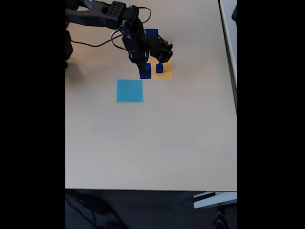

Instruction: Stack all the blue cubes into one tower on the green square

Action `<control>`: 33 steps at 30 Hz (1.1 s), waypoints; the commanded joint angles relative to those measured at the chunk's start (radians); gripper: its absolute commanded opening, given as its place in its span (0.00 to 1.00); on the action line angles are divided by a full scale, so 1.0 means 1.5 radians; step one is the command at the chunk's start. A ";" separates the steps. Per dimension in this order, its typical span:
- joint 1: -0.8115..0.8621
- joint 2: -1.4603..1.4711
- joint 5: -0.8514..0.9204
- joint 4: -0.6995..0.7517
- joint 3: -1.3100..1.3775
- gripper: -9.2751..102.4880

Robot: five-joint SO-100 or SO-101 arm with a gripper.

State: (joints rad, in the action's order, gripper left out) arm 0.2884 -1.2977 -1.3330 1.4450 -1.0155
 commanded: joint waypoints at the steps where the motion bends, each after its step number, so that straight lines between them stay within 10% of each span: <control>1: -0.049 -0.066 -0.062 0.038 0.102 0.08; 33: -0.325 0.092 -0.405 0.048 0.249 0.08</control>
State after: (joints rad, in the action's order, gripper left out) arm -0.2071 -1.1520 -1.9558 1.5478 -0.6642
